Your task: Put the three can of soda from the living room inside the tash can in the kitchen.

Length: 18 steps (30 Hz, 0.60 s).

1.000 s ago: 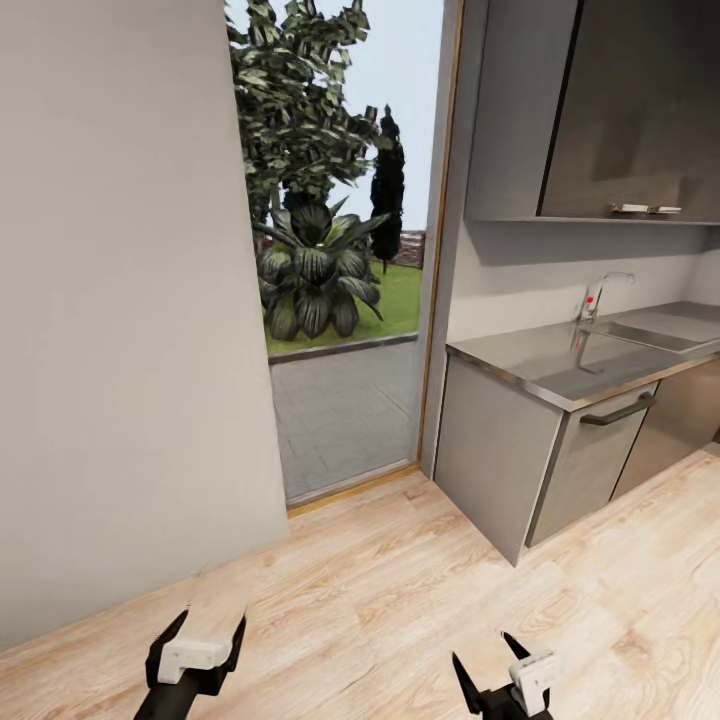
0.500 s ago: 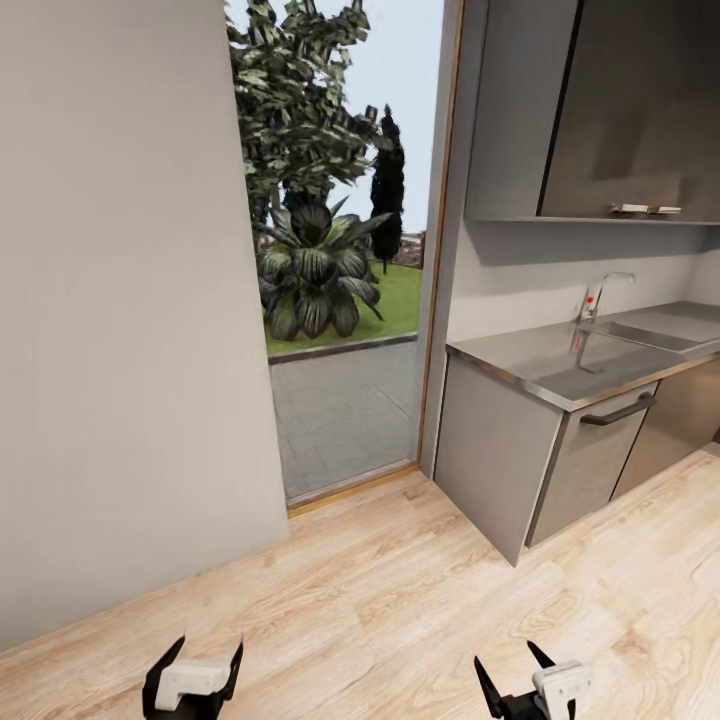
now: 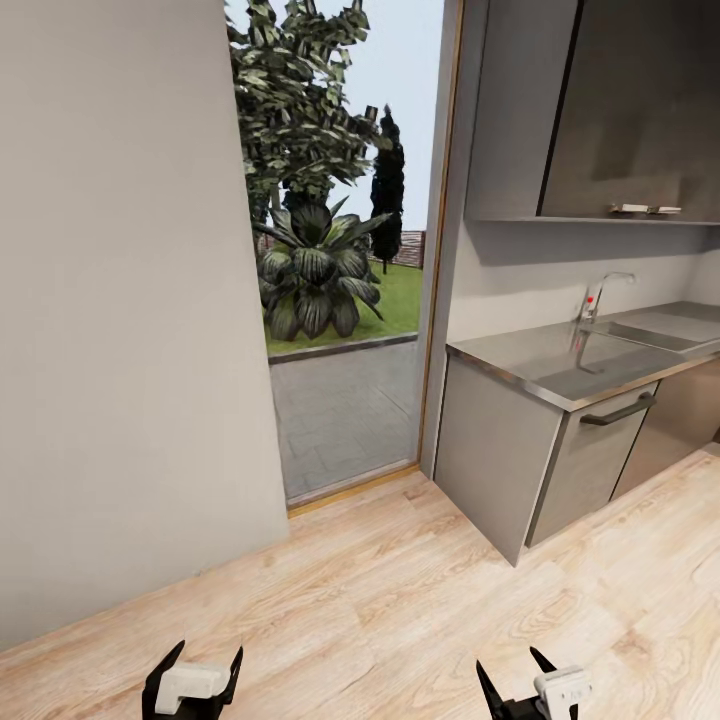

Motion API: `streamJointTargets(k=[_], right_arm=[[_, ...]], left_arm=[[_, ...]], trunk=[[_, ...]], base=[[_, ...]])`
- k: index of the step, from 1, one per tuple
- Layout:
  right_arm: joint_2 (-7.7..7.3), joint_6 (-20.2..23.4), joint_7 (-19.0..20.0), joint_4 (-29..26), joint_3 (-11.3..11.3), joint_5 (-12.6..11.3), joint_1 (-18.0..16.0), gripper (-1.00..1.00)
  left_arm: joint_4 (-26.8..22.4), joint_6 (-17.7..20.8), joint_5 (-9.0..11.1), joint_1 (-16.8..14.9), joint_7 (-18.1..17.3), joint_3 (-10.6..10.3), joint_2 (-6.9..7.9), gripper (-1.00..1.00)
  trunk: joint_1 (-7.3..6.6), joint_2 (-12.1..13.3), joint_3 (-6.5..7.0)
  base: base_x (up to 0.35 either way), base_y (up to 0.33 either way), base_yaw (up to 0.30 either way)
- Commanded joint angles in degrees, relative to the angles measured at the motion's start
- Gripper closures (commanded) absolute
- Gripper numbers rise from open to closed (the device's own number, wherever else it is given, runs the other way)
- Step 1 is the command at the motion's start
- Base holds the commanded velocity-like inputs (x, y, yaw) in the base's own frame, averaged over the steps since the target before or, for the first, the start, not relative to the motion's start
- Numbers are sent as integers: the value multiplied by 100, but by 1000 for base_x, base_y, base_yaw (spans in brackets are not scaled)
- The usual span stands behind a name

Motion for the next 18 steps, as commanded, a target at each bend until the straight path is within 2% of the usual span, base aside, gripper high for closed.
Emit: streamJointTargets(k=[1,6,18], right_arm=[[1,0,0,2,-1,0,0,-100],[2,0,-1,4,-2,-1,0,-100],[3,12,-8,5,-11,-23,0,-100]], left_arm=[[0,0,-8,0,-1,1,0,-100],[1,0,-19,0,1,0,0,-100],[1,-3,-7,0,-6,5,0,-100]], trunk=[[0,0,0],[0,0,0],[0,0,0]], base=[[0,0,0],[-41,-74,0],[-79,-194,-27]])
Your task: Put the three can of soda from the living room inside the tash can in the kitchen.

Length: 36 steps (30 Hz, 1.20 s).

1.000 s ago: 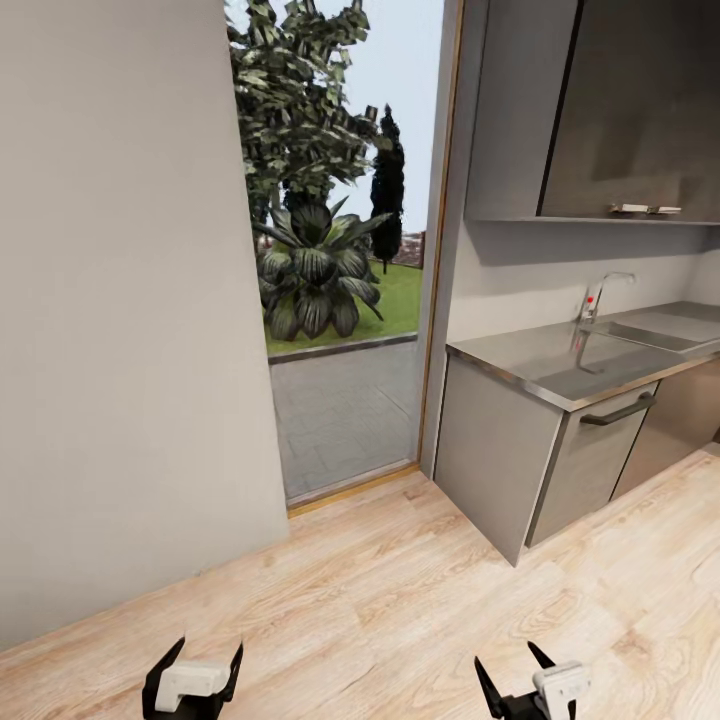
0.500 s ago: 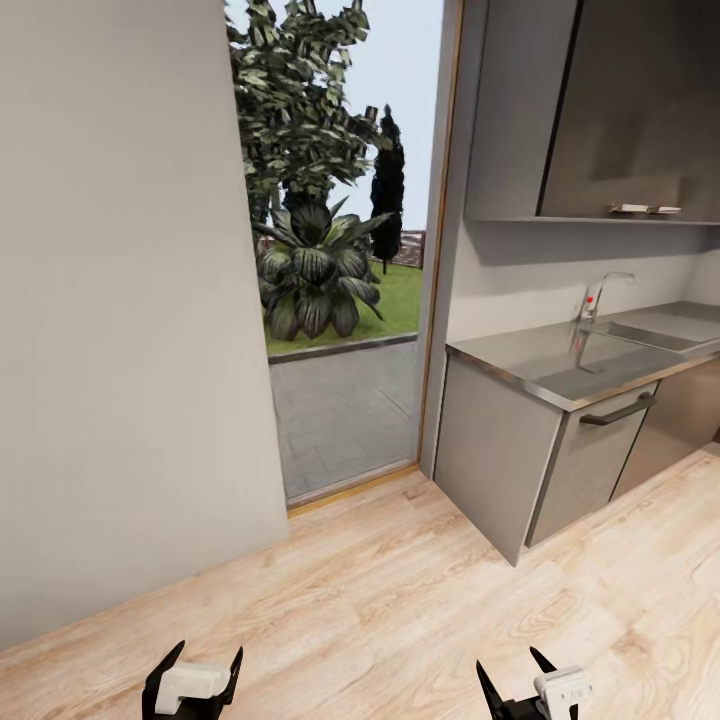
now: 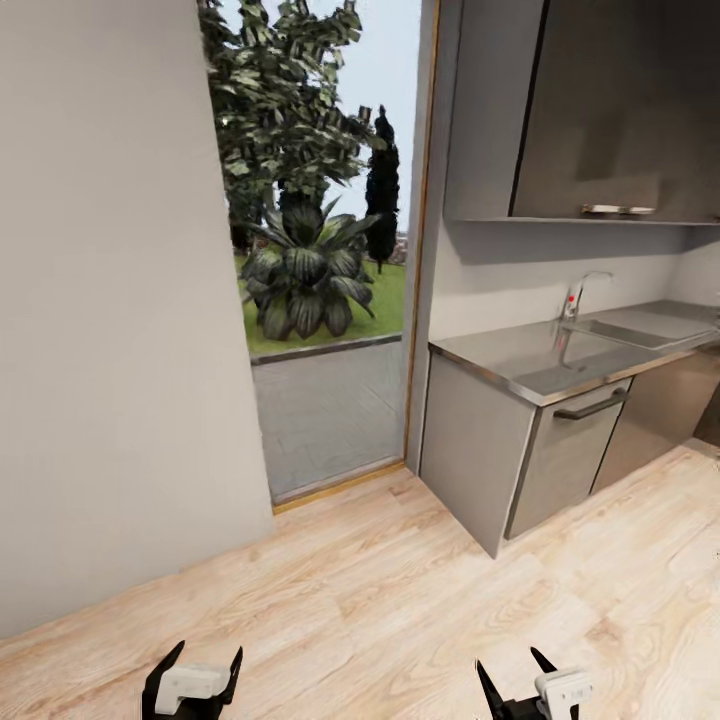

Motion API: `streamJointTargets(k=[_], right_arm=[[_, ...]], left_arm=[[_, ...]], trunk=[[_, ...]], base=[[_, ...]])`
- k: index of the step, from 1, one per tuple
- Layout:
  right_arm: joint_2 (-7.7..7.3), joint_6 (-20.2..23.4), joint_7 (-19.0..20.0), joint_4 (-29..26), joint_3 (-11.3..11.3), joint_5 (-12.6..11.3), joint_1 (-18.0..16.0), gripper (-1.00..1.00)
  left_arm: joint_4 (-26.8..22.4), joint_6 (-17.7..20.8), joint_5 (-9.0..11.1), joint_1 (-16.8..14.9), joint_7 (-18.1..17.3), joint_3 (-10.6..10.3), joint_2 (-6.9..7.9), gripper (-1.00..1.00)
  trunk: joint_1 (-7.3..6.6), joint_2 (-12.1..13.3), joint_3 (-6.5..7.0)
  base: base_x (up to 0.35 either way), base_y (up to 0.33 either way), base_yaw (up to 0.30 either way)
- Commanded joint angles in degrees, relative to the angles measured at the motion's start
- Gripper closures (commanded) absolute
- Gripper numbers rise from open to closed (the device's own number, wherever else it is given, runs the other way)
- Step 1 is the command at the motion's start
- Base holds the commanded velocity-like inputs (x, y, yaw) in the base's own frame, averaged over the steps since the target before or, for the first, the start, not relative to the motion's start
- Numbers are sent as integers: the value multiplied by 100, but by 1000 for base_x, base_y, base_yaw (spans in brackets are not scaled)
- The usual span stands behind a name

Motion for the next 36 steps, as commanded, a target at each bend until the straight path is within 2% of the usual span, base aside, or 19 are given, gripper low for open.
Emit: streamJointTargets(k=[1,28,32,36], right_arm=[[0,4,-1,8,0,-3,0,-100],[-9,15,7,44,-12,-15,-5,-100],[-5,15,13,44,-127,-15,-4,-100],[9,15,40,44,-344,-14,-8,-100]], left_arm=[[0,-3,7,0,2,1,0,-100],[14,-6,10,0,1,1,0,-100],[11,-6,11,0,4,1,0,-100],[9,-6,11,0,1,1,0,-100]], trunk=[[0,0,0],[0,0,0],[0,0,0],[0,0,0]], base=[[-11,-48,-193],[-2,-7,-243],[0,0,-252],[0,0,-252]])
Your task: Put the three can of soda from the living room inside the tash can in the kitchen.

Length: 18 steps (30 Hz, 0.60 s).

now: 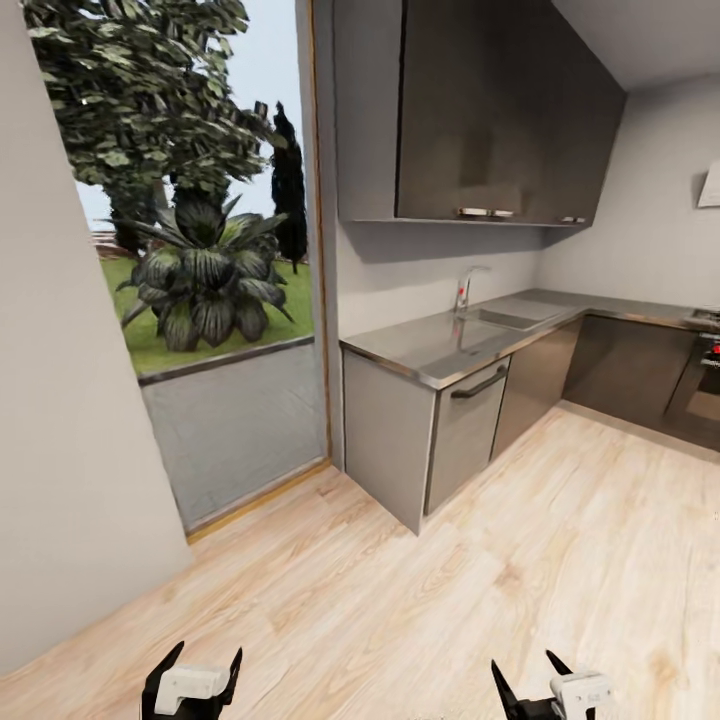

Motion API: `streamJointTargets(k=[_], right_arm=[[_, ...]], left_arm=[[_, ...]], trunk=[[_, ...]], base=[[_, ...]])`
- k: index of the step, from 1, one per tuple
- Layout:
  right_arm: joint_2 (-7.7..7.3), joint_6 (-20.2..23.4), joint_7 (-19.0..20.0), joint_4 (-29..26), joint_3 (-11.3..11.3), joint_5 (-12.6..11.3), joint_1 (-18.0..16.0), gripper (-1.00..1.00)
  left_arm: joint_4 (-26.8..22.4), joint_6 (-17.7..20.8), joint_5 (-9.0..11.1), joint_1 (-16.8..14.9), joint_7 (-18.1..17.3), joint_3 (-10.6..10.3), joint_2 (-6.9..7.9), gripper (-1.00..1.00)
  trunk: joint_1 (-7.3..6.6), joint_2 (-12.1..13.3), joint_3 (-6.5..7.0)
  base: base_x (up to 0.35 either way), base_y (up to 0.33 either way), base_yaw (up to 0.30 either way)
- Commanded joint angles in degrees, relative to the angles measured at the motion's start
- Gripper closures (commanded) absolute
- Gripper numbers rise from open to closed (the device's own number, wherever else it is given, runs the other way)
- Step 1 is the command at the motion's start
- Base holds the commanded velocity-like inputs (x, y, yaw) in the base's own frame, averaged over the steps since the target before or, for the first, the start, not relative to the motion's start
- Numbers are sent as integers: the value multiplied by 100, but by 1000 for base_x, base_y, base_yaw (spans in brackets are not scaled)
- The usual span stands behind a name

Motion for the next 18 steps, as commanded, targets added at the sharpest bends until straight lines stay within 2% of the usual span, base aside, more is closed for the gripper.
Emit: streamJointTargets(k=[1,9,18], right_arm=[[2,0,3,0,-16,1,0,-100],[28,-4,3,-2,-58,4,-1,-100],[92,8,-35,0,-26,-6,-1,-100]], left_arm=[[0,0,0,0,0,0,0,-100],[4,0,0,0,1,0,0,-100],[48,0,-1,0,0,0,0,-100]], trunk=[[0,0,0],[0,0,0],[0,0,-15]], base=[[0,0,-252],[0,0,-218],[0,0,-50]])
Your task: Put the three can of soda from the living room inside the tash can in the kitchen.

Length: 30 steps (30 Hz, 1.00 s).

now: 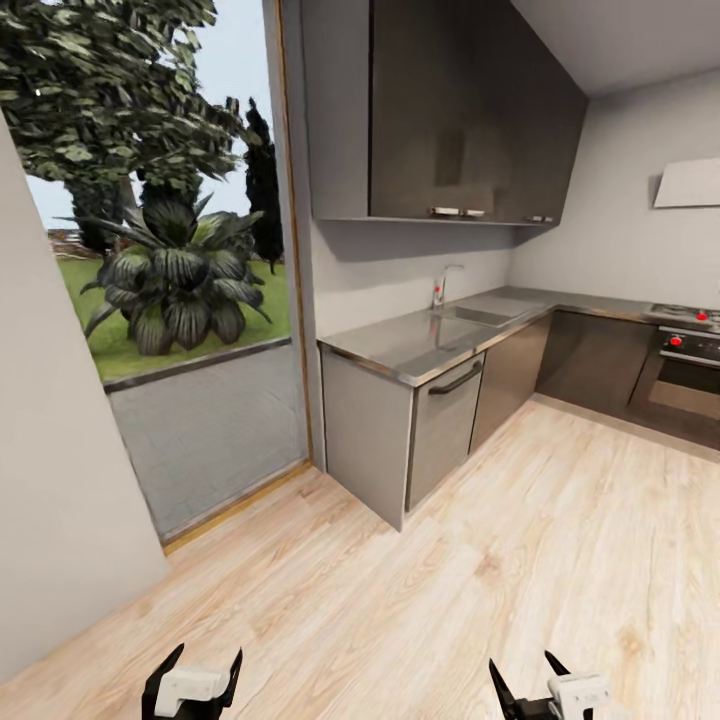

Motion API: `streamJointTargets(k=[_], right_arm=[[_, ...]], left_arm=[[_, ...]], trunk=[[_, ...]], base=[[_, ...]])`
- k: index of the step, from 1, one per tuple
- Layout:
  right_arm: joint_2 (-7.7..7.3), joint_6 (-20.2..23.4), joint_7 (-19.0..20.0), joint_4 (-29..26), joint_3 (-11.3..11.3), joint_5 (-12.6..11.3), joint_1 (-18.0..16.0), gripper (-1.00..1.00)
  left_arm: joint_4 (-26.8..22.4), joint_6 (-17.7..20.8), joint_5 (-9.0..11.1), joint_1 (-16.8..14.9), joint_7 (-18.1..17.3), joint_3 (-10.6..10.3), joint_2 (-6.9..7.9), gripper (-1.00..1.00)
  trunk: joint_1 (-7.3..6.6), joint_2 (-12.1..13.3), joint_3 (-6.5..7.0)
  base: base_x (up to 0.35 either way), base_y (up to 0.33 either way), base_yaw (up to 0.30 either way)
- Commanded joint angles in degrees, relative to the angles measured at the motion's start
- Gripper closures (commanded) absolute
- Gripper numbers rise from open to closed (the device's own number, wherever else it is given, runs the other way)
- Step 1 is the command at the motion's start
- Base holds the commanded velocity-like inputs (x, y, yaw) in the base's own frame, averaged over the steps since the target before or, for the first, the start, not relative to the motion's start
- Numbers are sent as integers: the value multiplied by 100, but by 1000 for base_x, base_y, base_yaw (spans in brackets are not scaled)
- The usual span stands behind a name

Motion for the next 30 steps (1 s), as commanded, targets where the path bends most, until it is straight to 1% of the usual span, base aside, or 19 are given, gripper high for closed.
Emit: streamJointTargets(k=[1,5,6,9,10,11,12,18,25,30], right_arm=[[5,4,-1,-2,-8,-4,0,-100],[9,11,-1,-2,-25,-80,0,-100],[3,13,4,-1,-33,-204,0,-100],[-14,16,17,0,-45,-438,0,-100],[-26,17,24,0,-52,-556,0,-100],[-34,17,29,0,-56,-634,0,-100],[-36,17,31,0,-58,-662,0,-100],[-46,18,49,0,-67,-758,0,-100],[-41,12,43,0,-72,-773,0,-100],[-39,10,40,0,-75,-775,0,-100]], left_arm=[[14,0,4,0,0,0,0,-100],[43,0,14,0,0,0,0,-100],[55,0,19,0,3,0,0,-100],[65,0,14,0,3,0,0,-100],[68,0,12,0,3,0,0,-100],[71,0,11,0,3,0,0,-100],[71,0,13,0,2,0,0,-100],[74,0,21,0,1,0,0,-100],[75,0,31,0,3,0,0,-100],[75,0,35,0,2,0,0,-100]], trunk=[[0,0,-6],[0,0,-35],[0,0,-43],[0,0,-68],[0,0,-77],[0,0,-86],[0,0,-95],[0,0,-149],[0,0,-211],[0,0,-237]], base=[[0,0,-14],[0,0,-9],[0,0,-9],[0,0,-24],[0,0,-43],[0,0,-50],[0,0,-52],[0,0,-58],[0,0,-76],[0,0,-174]])
